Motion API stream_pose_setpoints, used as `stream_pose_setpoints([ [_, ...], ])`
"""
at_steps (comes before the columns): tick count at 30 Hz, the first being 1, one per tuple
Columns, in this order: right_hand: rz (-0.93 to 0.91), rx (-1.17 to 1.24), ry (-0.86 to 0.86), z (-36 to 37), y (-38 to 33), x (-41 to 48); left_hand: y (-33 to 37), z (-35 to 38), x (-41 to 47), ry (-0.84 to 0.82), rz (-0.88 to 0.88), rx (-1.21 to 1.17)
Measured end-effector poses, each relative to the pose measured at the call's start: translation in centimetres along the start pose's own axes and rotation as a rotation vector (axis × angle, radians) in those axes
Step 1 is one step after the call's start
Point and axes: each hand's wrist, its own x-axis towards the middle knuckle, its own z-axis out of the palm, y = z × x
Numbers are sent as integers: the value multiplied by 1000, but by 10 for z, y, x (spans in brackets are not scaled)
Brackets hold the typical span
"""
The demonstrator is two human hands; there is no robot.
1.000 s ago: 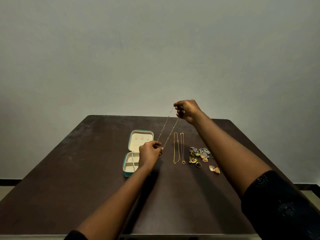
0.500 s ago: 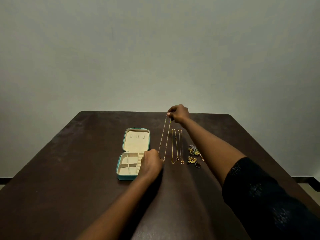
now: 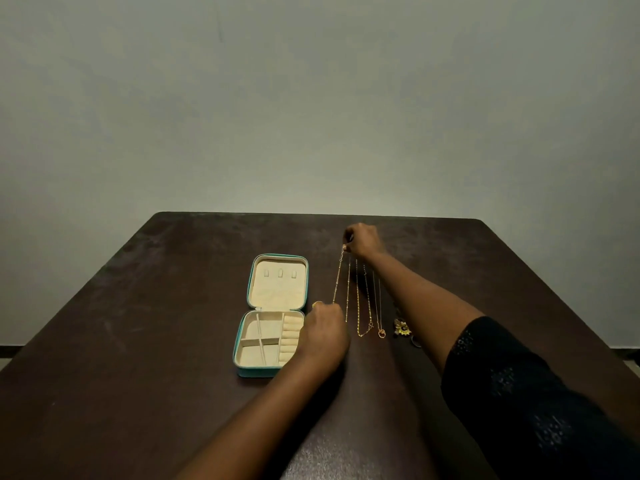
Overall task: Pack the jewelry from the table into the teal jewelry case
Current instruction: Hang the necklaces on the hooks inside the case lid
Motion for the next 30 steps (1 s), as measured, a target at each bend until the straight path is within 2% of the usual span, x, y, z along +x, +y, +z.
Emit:
stream_pose_setpoints([
  [9,-33,-95,-26,13,9,5,7,3,-1,34,121,140],
  [23,-44,-129,-78,14,5,4,12,-11,-8,-29,99,196],
  [30,-54,-135,-81,9,1,-8,12,-19,-12,5,124,162],
])
